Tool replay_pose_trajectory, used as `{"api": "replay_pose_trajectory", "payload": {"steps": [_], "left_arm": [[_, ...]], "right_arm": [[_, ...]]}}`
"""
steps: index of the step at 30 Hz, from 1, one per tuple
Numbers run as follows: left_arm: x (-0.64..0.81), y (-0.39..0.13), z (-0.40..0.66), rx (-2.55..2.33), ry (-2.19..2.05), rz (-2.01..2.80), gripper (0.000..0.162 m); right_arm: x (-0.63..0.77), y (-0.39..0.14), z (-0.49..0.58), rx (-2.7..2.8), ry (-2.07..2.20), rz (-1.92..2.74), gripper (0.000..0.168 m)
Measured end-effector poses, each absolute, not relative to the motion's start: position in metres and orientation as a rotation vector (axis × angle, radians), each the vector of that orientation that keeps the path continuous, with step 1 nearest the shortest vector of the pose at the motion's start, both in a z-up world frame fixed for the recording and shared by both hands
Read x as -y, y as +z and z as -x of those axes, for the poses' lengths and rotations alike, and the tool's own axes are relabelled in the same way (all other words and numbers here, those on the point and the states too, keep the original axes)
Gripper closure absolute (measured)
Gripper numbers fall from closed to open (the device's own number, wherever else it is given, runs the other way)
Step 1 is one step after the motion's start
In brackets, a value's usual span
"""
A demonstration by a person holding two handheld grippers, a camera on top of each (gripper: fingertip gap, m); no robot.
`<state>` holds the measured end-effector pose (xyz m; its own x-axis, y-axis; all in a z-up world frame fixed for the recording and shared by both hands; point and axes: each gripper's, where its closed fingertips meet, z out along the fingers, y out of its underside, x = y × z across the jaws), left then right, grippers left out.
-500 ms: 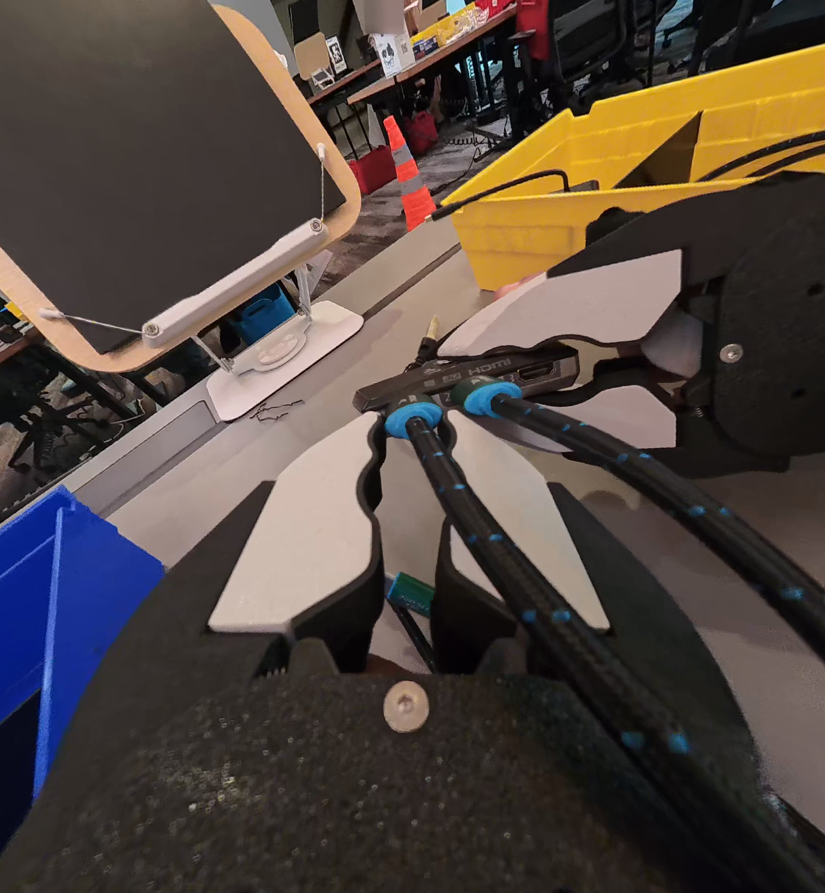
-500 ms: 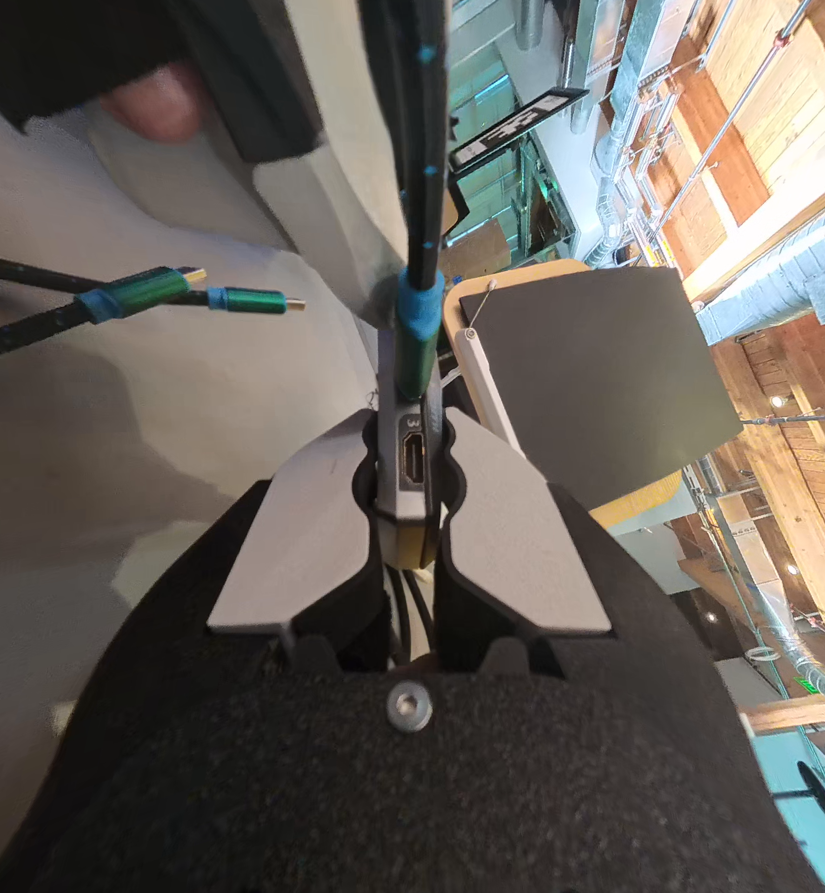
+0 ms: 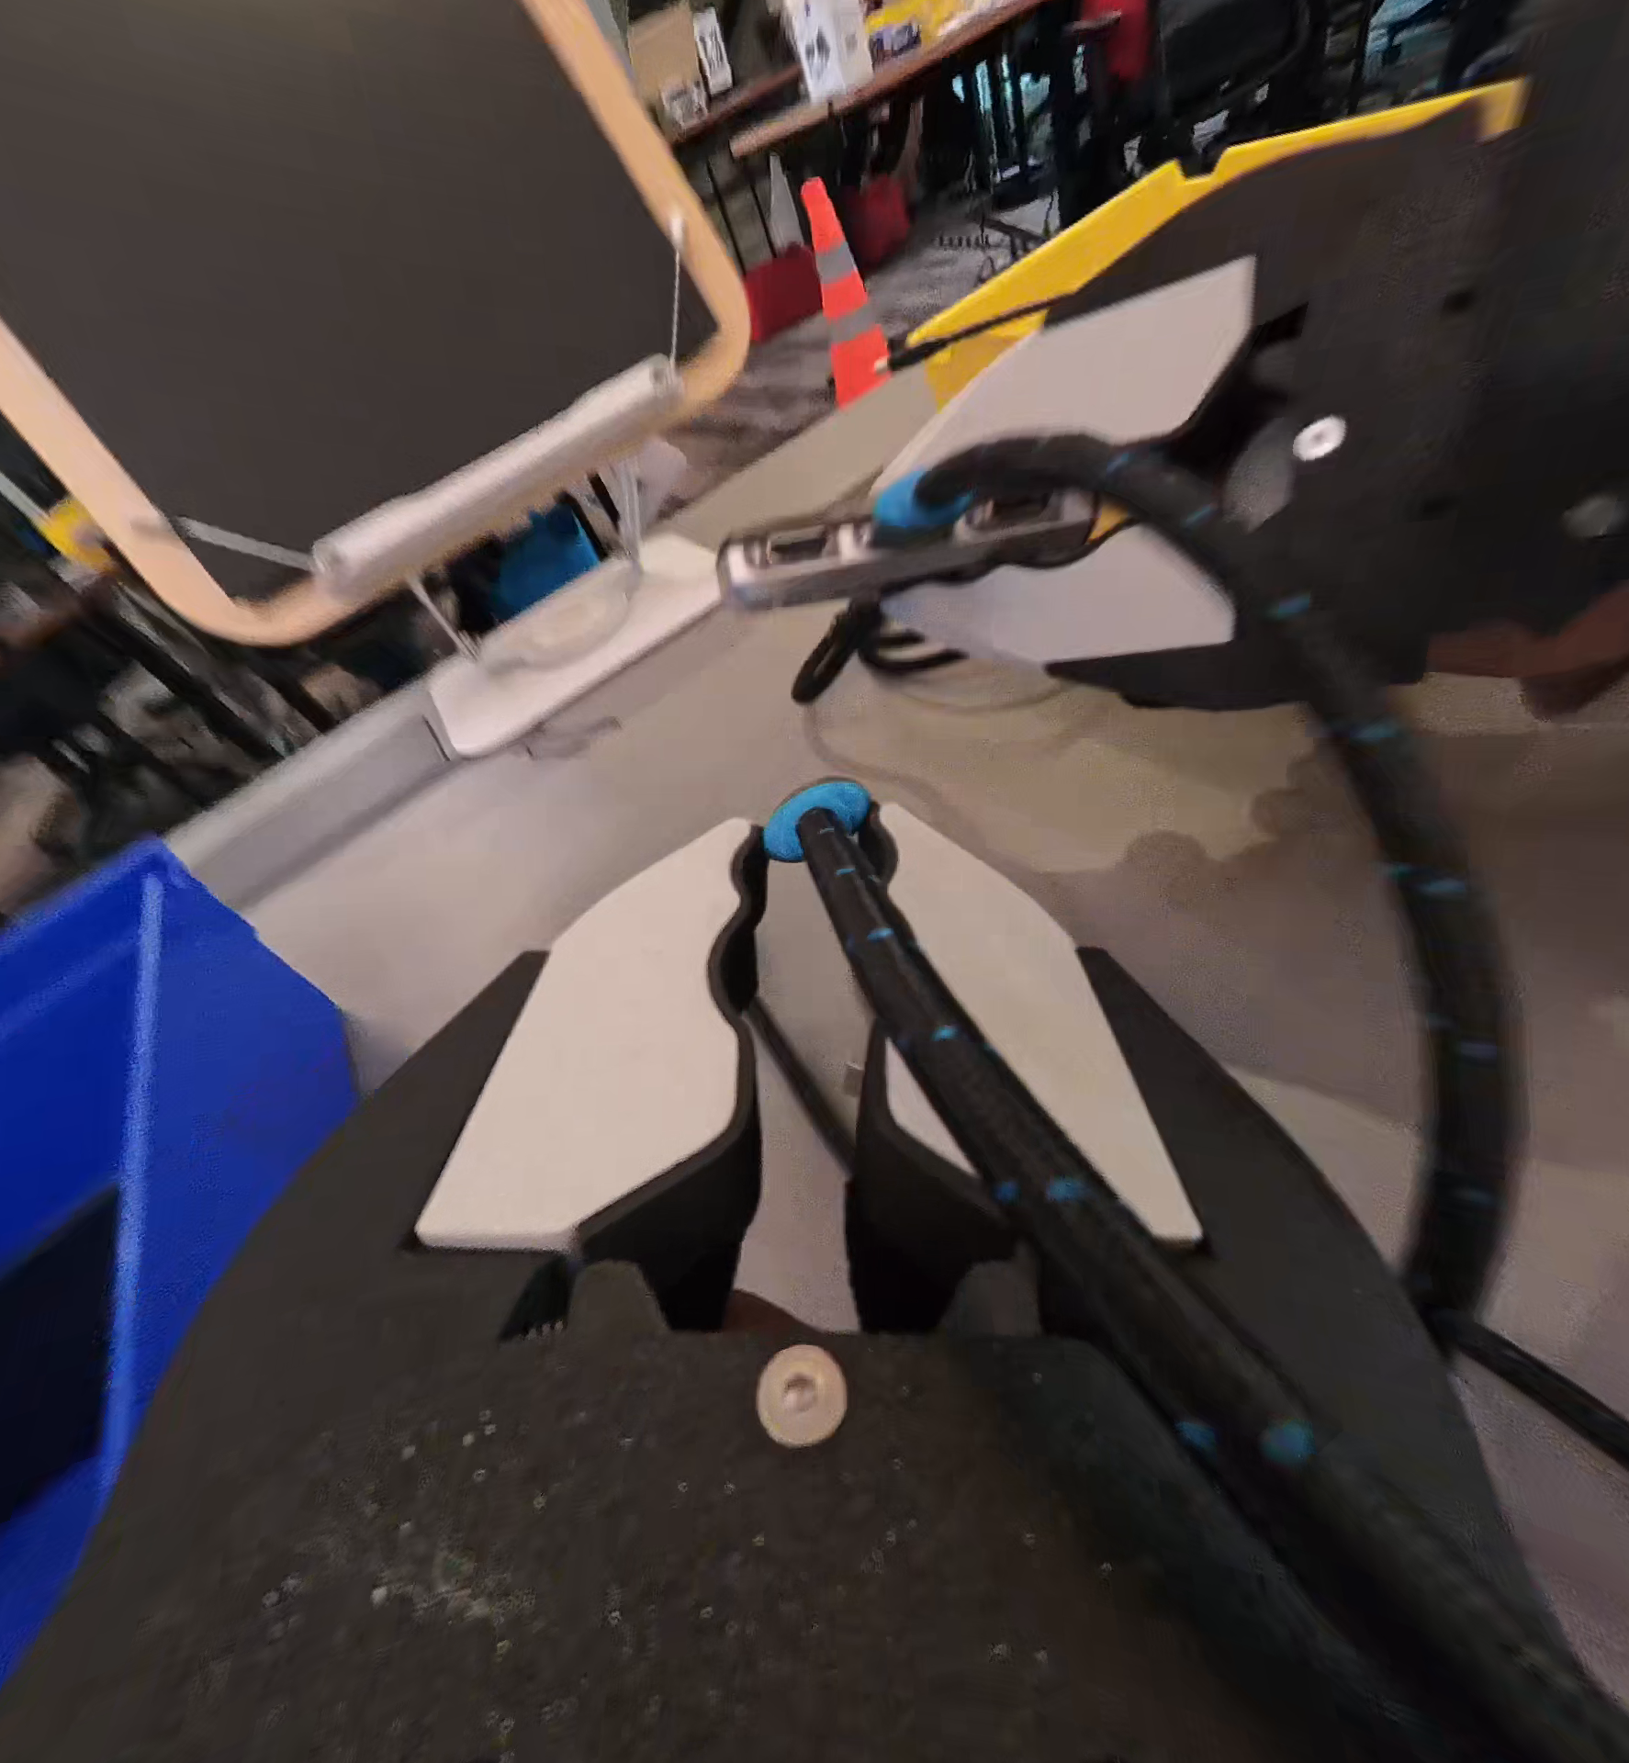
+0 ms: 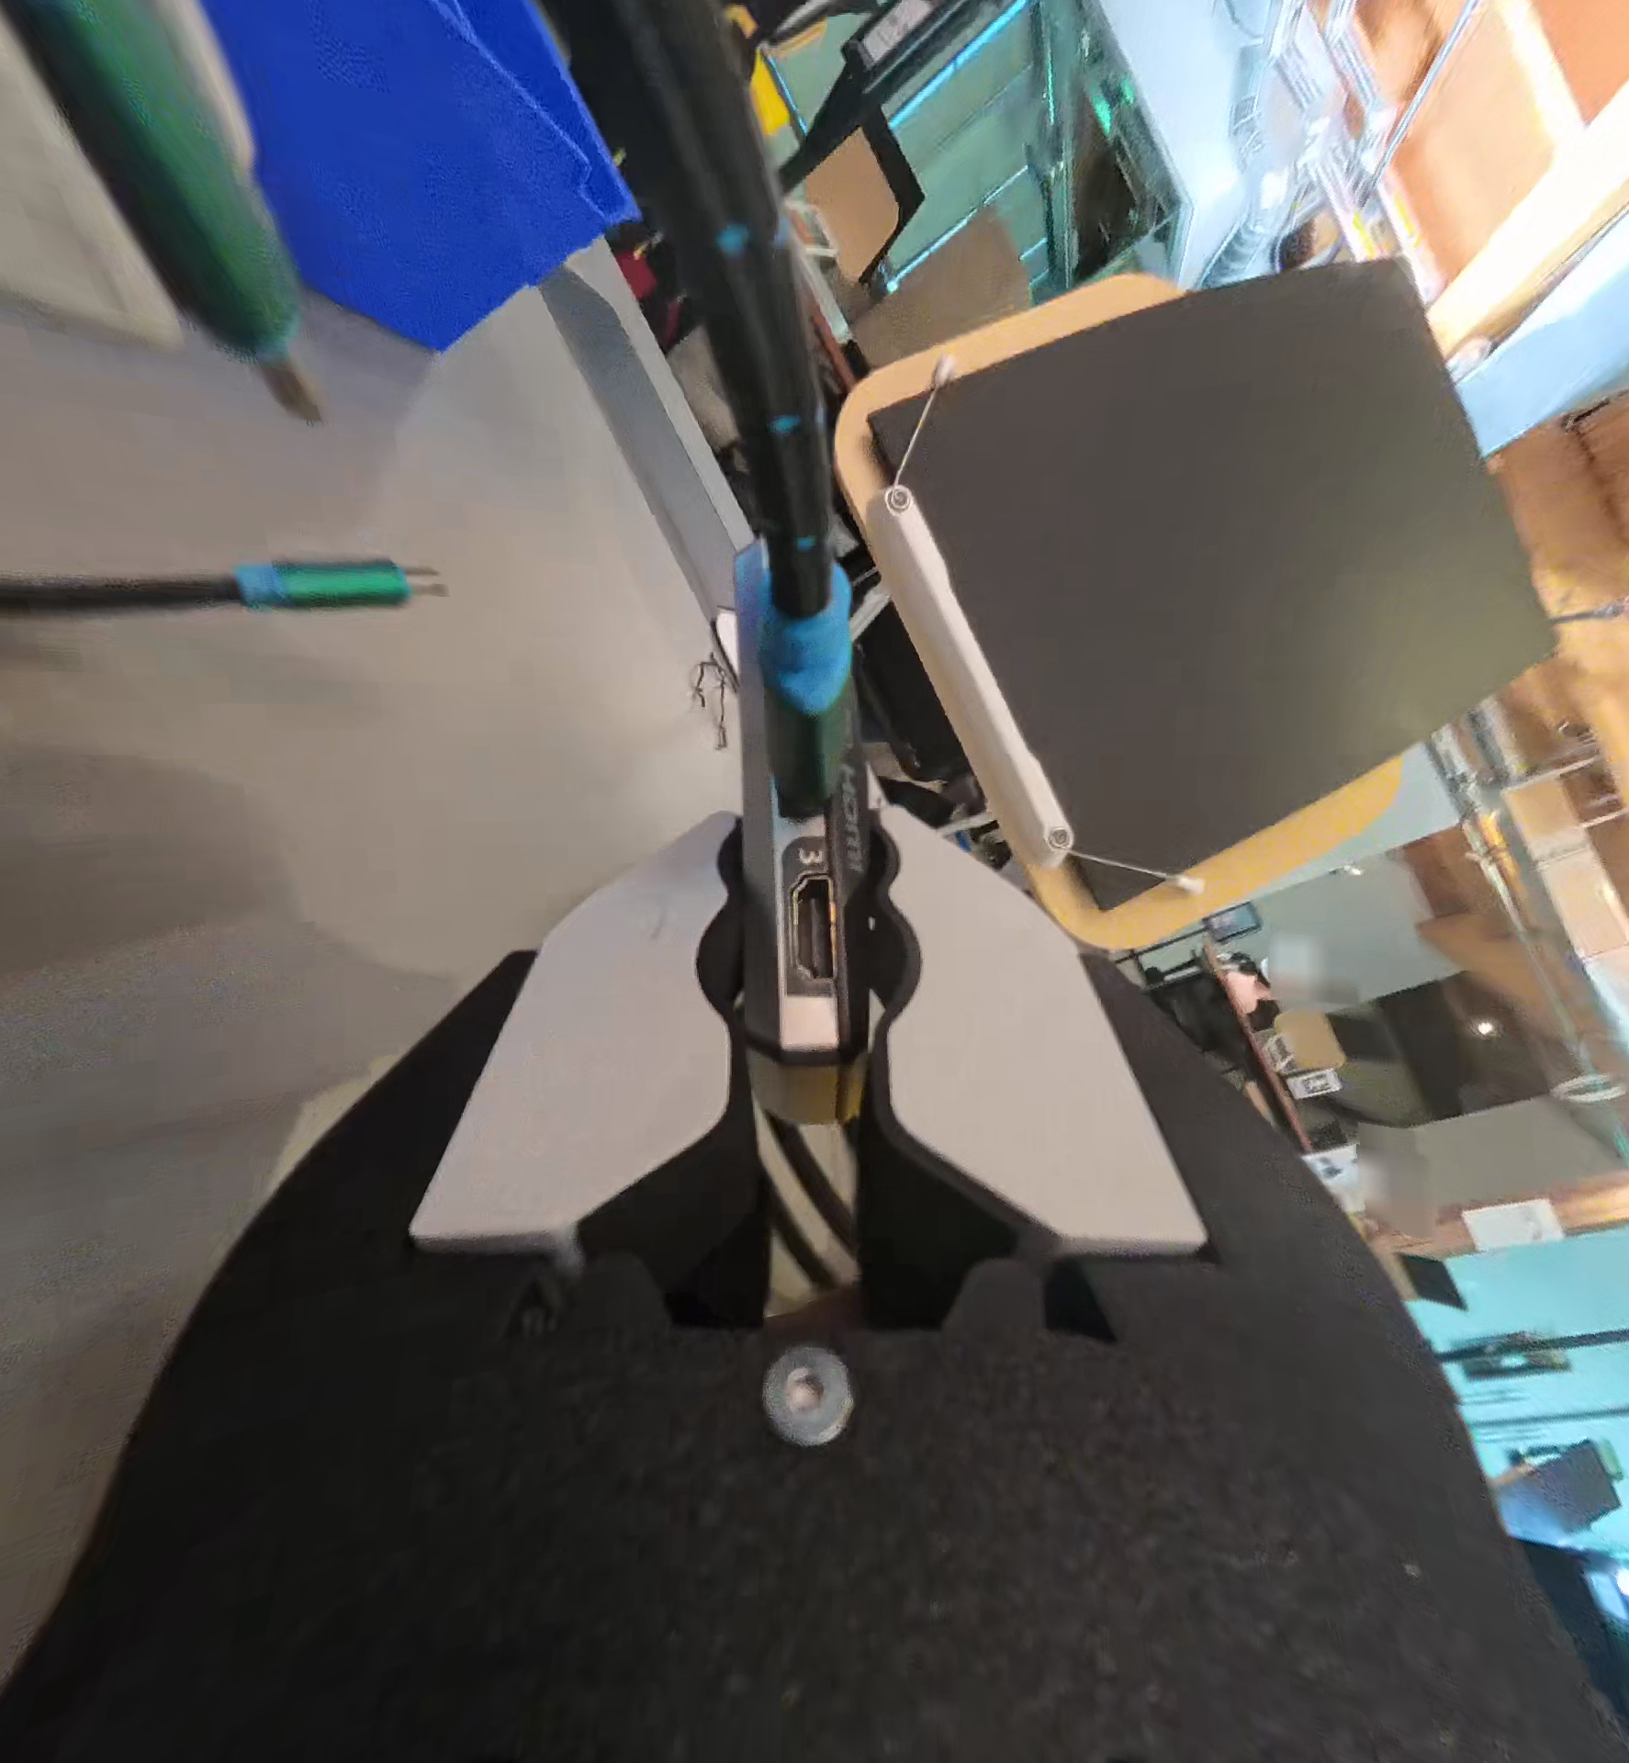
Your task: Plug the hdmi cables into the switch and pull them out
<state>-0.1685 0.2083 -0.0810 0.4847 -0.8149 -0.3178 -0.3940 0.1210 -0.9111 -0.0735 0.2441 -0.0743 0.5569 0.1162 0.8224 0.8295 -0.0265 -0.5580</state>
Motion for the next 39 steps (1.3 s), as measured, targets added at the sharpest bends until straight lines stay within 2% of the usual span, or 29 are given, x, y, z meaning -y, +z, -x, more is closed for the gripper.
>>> {"api": "replay_pose_trajectory", "payload": {"steps": [7,10,14,15,17,23,29,35,39], "left_arm": [[-0.254,-0.13,0.17,-1.214,-0.386,1.837,0.146],[-0.253,-0.135,0.182,-1.206,-0.43,1.923,0.136],[-0.233,-0.145,0.223,-1.336,-0.334,2.11,0.103],[-0.228,-0.142,0.236,-1.357,-0.293,2.115,0.102],[-0.214,-0.134,0.257,-1.385,-0.283,2.127,0.109],[-0.19,-0.096,0.302,-1.265,-0.281,2.119,0.114],[-0.188,-0.029,0.214,-1.141,-0.595,1.833,0.118],[-0.193,-0.037,0.129,-1.266,-0.716,1.897,0.115],[-0.208,-0.052,0.118,-1.306,-0.619,1.931,0.118]], "right_arm": [[-0.244,-0.08,0.081,0.889,-0.695,1.511,0.147],[-0.246,-0.083,0.075,0.885,-0.726,1.526,0.147],[-0.248,-0.088,0.063,0.858,-0.737,1.562,0.147],[-0.249,-0.089,0.061,0.851,-0.734,1.575,0.147],[-0.25,-0.09,0.056,0.841,-0.739,1.588,0.147],[-0.251,-0.09,0.055,0.839,-0.767,1.595,0.147],[-0.251,-0.087,0.067,0.881,-0.799,1.572,0.147],[-0.249,-0.088,0.07,0.901,-0.849,1.565,0.147],[-0.249,-0.09,0.068,0.906,-0.872,1.563,0.147]]}}
